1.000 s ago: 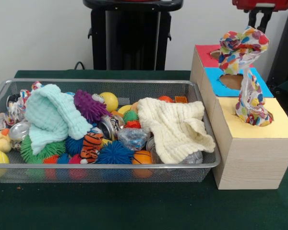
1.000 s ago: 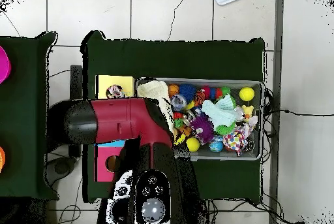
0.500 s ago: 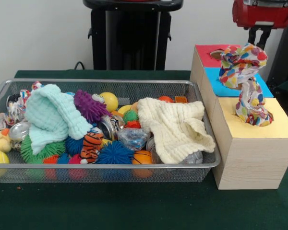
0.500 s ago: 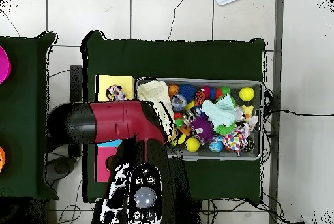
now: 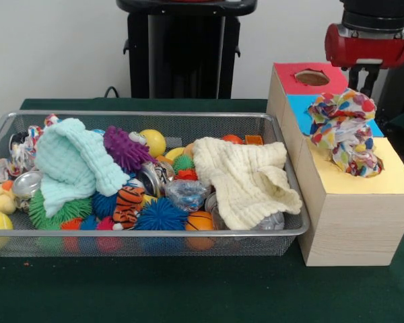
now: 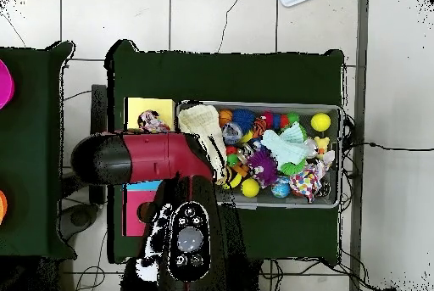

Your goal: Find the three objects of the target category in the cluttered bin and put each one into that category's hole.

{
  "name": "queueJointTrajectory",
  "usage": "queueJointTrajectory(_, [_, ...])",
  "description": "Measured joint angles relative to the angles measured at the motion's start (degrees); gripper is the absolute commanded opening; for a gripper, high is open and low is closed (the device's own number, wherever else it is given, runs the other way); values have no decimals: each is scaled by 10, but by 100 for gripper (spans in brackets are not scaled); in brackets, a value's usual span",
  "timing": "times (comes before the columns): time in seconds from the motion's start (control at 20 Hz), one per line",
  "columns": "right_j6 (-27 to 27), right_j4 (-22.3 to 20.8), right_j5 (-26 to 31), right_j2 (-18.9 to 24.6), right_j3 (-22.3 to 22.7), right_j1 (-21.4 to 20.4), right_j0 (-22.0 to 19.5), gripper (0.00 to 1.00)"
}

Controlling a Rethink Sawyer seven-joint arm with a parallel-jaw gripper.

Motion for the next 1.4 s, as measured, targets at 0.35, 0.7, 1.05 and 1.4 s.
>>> queueJointTrajectory(0.35, [0,36,-9,-1,-1,11,12,0])
queueJointTrajectory(0.7, [0,79,-9,-6,-3,26,38,0])
queueJointTrajectory(1.05, [0,103,-16,-6,-4,41,50,0])
queueJointTrajectory(1.4, [0,104,-59,-9,-4,65,48,0])
